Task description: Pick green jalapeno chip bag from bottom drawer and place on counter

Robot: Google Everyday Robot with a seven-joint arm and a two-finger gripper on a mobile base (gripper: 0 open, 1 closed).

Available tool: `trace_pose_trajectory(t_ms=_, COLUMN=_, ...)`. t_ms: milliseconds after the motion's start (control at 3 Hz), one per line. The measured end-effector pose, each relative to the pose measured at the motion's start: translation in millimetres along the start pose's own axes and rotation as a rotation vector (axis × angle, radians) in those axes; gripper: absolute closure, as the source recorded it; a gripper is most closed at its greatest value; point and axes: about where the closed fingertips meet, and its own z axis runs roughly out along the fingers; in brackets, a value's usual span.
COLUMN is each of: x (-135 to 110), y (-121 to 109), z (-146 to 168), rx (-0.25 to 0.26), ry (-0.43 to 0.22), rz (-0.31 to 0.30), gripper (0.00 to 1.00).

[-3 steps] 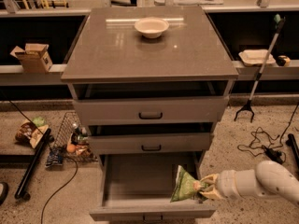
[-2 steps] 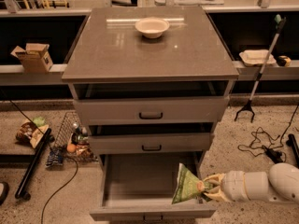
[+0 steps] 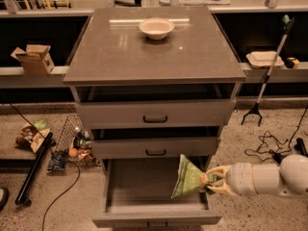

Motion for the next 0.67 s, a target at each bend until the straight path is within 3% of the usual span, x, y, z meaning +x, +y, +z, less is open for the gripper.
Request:
trace_pose_trajectory(t_ms=333, x=-94.2, y=-31.8, z=-18.3, rx=0.032, ry=-0.021, rz=-0.097, gripper=1.0)
trace_pose_trajectory(t_ms=667, x=-182.3, y=-67.3, z=-38.7, rx=0.084, ry=0.013, rz=-0.182, gripper=1.0)
